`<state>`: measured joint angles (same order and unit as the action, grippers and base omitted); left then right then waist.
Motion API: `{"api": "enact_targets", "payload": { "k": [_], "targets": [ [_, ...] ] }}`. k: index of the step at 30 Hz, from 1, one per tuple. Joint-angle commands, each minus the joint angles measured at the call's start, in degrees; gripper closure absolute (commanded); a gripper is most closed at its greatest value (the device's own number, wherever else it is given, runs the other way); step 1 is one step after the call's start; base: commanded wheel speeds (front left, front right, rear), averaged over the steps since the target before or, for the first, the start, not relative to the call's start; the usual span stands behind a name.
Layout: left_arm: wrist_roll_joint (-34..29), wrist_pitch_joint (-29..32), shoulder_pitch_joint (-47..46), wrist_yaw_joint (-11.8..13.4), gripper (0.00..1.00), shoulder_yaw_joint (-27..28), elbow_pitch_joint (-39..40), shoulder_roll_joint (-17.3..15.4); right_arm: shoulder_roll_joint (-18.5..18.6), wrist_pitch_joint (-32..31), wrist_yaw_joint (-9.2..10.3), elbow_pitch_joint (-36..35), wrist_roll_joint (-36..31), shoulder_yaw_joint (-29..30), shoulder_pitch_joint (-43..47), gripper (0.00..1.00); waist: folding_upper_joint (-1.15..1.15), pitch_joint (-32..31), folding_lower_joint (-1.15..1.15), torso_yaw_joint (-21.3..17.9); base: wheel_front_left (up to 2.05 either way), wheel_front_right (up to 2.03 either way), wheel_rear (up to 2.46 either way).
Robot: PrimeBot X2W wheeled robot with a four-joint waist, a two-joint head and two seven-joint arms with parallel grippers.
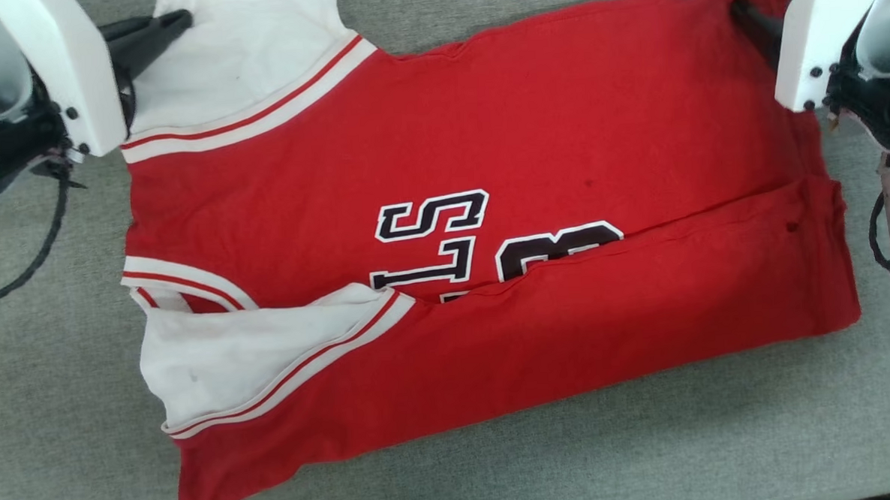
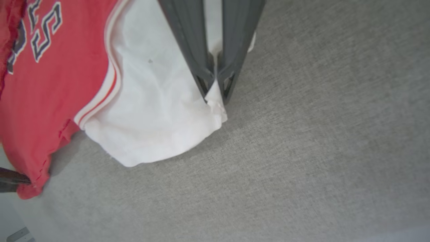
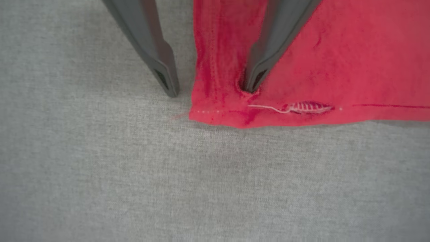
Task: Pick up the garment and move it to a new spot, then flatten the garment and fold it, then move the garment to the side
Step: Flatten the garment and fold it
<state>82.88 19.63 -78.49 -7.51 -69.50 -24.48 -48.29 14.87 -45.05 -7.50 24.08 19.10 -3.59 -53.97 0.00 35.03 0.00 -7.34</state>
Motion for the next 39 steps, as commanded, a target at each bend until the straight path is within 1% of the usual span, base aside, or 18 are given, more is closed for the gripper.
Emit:
{"api": "enact_targets", "payload": {
  "k": [1,3,5,9,12,15,19,21,25,28,30,34,37,39],
  "targets": [
    [0.64,-0.42,-0.74,0.05,1.0,-0.34,0.28,0.38,-0.77,-0.17,0.01,1.04,-0.14,0.18,0.19,0.99,0.0,-0.04,0.0,0.32,0.0,0.0,0.0],
    [0.67,-0.95,-1.0,0.05,1.0,-0.66,0.7,0.74,-0.93,0.26,0.01,1.42,-0.55,0.71,-0.3,1.0,0.0,-0.21,0.0,0.67,0.0,0.0,0.0],
    [1.05,-1.78,-0.78,0.05,1.0,-0.94,1.25,1.01,-0.31,1.53,0.02,0.79,-0.41,0.9,-0.23,1.0,0.0,-0.82,0.0,0.99,0.0,0.0,0.0],
    [1.51,-4.75,0.51,0.05,1.0,-1.15,2.77,1.51,0.92,4.23,0.02,-1.44,0.68,0.79,1.42,1.0,0.0,-3.69,0.0,2.07,0.0,0.0,0.0],
    [2.85,-7.55,2.09,0.05,1.0,-1.2,5.98,2.39,3.19,5.19,0.02,-4.76,2.23,0.28,4.64,1.0,0.0,-6.93,0.0,3.77,0.0,0.0,0.0],
    [3.67,-10.09,3.89,0.05,1.0,-1.4,10.58,1.44,5.2,5.14,0.02,-9.34,4.43,-0.01,9.36,1.0,0.0,-10.07,0.0,5.23,0.0,0.0,0.0],
    [4.65,-14.34,8.49,0.07,1.0,-1.79,17.05,-1.0,7.28,3.8,0.02,-15.43,7.17,0.64,17.8,1.0,0.0,-13.94,0.0,6.65,0.0,0.0,0.0],
    [4.76,-16.88,11.6,0.08,1.0,-1.99,19.97,-3.27,8.01,3.17,0.02,-18.59,8.22,1.28,22.05,1.0,0.0,-15.43,0.0,7.0,0.0,0.0,0.0],
    [5.59,-22.83,19.12,0.08,1.0,-2.5,25.68,-6.6,9.03,2.25,0.01,-23.96,9.48,3.75,30.87,1.0,0.0,-17.9,0.0,8.02,0.0,0.0,0.0],
    [6.12,-27.42,25.18,0.08,1.0,-2.88,28.66,-9.04,9.46,1.24,0.02,-27.72,10.35,5.7,36.29,1.0,0.0,-18.78,0.0,8.47,0.0,0.0,0.0],
    [5.91,-30.15,29.2,0.08,1.0,-3.12,29.87,-9.78,9.15,0.65,0.01,-29.49,10.75,7.47,39.5,1.0,0.0,-19.19,0.0,8.72,0.0,0.0,0.0],
    [7.24,-33.25,36.41,0.08,1.0,-3.23,31.62,-9.64,8.64,0.27,0.02,-31.3,9.53,10.77,44.95,1.0,0.0,-19.39,0.0,9.22,0.0,0.0,0.0],
    [7.1,-33.98,39.39,0.08,1.0,-3.3,31.09,-9.2,6.93,0.79,0.02,-31.67,10.0,12.08,46.57,1.0,0.0,-19.19,0.0,9.29,0.0,0.0,0.0],
    [6.65,-34.4,41.86,0.08,1.0,-3.34,29.91,-8.19,6.13,1.36,0.01,-31.28,9.69,12.49,47.98,1.0,0.0,-18.91,0.0,9.29,0.0,0.0,0.0]
  ]
}}
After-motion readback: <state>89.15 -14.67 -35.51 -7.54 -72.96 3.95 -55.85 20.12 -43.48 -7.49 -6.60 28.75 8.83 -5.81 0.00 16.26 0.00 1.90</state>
